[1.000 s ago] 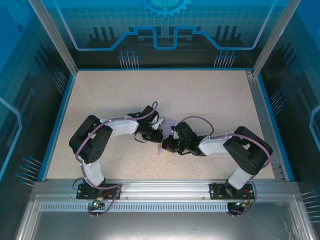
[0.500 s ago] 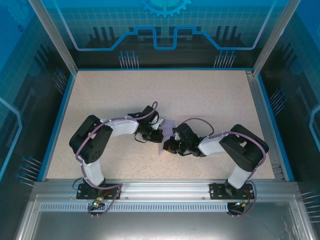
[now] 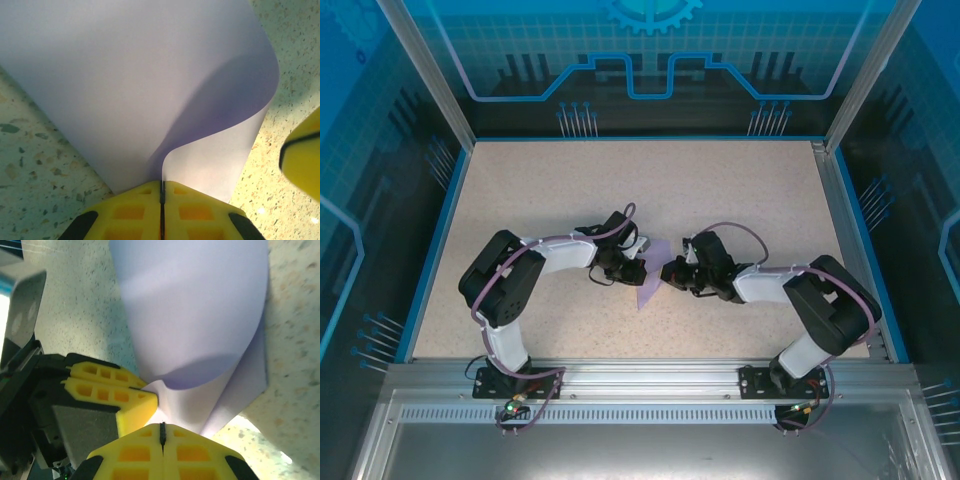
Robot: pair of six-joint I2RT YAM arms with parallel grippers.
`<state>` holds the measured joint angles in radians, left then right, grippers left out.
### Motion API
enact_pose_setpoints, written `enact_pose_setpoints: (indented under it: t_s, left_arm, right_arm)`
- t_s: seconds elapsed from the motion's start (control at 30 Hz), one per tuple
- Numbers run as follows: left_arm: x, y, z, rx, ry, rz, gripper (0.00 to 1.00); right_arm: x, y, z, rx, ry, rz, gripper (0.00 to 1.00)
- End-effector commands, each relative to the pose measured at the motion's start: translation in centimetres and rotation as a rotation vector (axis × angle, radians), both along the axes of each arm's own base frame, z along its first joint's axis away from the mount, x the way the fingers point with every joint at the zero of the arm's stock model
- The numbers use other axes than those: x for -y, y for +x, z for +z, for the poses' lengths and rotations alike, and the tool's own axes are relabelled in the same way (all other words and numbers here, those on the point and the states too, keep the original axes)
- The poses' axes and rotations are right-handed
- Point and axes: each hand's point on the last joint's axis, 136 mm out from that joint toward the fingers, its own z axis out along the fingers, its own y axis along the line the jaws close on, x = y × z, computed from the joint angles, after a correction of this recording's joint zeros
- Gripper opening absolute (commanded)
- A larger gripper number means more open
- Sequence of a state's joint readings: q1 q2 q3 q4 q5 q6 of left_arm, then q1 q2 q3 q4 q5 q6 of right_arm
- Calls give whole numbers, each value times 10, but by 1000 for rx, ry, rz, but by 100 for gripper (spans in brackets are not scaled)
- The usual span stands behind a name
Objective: Fold a paper plane with a square sheet of paper (pick it up from the middle)
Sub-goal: Third fold the triangle at the center of the table.
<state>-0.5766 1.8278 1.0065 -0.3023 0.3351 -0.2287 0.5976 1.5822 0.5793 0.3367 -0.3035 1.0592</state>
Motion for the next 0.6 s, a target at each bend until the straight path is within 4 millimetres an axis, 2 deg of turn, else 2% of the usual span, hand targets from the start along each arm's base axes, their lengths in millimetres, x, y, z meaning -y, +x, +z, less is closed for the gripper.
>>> enact_pose_setpoints:
  t_s: [0.0,0.27,0.57]
  left_arm:
    - [-9,-13,-17,-68,43,-21,10]
    - [-9,-14,-19,-74,49,-22,10]
    - [-11,-15,-20,-75,55,-24,10]
  right_arm:
    - [-8,1,3,-4,14,59,4]
    - [-22,-1,-2,-15,41,90,4]
    - [-13,-4,-33,-66,-10,73,4]
